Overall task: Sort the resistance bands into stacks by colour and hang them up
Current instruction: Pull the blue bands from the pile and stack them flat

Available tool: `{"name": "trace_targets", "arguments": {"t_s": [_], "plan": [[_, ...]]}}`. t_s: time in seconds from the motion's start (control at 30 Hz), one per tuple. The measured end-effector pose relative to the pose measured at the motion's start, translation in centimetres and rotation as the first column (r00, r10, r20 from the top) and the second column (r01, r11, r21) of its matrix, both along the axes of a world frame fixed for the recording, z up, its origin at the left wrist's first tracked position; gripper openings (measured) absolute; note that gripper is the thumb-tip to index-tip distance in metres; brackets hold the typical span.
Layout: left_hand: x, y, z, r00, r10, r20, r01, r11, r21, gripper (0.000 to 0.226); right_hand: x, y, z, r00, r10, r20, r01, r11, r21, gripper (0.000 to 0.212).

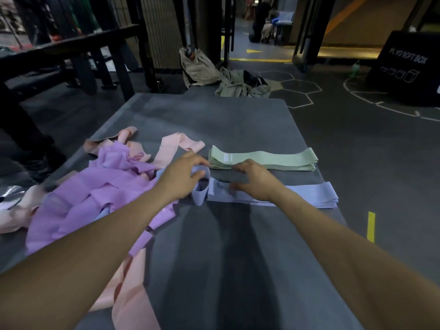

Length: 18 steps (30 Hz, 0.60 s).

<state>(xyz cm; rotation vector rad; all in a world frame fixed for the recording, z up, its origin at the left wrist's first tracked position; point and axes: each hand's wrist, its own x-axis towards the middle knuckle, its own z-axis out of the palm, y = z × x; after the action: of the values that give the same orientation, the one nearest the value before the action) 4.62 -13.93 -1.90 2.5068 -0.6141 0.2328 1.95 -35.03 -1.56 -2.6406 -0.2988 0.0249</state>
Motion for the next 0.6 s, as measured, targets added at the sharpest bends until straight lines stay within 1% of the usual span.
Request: {"name": "trace_targets", "arguments": {"t_s": [0.07, 0.13, 0.17, 0.23, 0.27, 0.3, 0.37, 0.43, 0.47, 0.53, 0.6], "plan": [[0.1, 2.2, 0.1, 0.993, 0.114, 0.035, -0.113, 0.993, -0.026, 0.023, 0.5, 2.9, 0.3, 1.0, 0.004, 0.007, -0.004, 0.999, 0.035, 0.047], [0.0, 4.3, -0.2, 0.982, 0.186, 0.021, -0.185, 0.982, -0.027, 0.022, 0.9, 5.7, 0.1, 0.998, 0.059, 0.011, -0.059, 0.998, 0.023, 0.045], [-0.1, 5.2, -0.3, 0.979, 0.201, 0.013, -0.201, 0.979, -0.023, 0.021, 1.1, 6.9, -0.2, 0.995, 0.095, 0.0, -0.095, 0.995, -0.012, 0.049], [-0.5, 6.5, -0.5, 0.975, 0.221, -0.007, -0.221, 0.974, -0.046, 0.02, 1.1, 8.8, -0.9, 0.99, 0.137, -0.024, -0.139, 0.979, -0.151, 0.06], [-0.7, 6.9, -0.5, 0.973, 0.232, -0.012, -0.232, 0.97, -0.065, 0.019, 1.1, 9.4, -1.2, 0.992, 0.127, -0.027, -0.13, 0.971, -0.201, 0.056], [-1.0, 7.3, -0.5, 0.969, 0.245, -0.015, -0.245, 0.966, -0.076, 0.019, 1.1, 10.0, -1.2, 0.994, 0.104, -0.014, -0.105, 0.974, -0.202, 0.045], [-1.4, 8.0, -0.2, 0.966, 0.256, -0.021, -0.257, 0.963, -0.082, 0.019, 1.1, 10.9, -0.4, 0.999, 0.036, 0.014, -0.034, 0.992, -0.121, 0.028], [-1.6, 8.4, 0.3, 0.969, 0.245, -0.035, -0.248, 0.964, -0.099, 0.021, 1.2, 11.7, 1.2, 0.998, -0.01, 0.069, 0.013, 0.999, -0.046, 0.019], [-1.8, 8.4, 0.8, 0.97, 0.237, -0.044, -0.241, 0.964, -0.11, 0.023, 1.2, 12.1, 2.3, 0.995, -0.004, 0.102, 0.005, 1.0, -0.011, 0.016], [-2.3, 8.3, 1.9, 0.975, 0.214, -0.062, -0.221, 0.964, -0.145, 0.031, 1.1, 12.7, 4.3, 0.989, 0.036, 0.146, -0.044, 0.997, 0.058, 0.018], [-2.6, 8.2, 3.0, 0.975, 0.21, -0.076, -0.221, 0.958, -0.185, 0.038, 0.5, 13.2, 6.4, 0.979, 0.055, 0.196, -0.077, 0.991, 0.108, 0.012]]}}
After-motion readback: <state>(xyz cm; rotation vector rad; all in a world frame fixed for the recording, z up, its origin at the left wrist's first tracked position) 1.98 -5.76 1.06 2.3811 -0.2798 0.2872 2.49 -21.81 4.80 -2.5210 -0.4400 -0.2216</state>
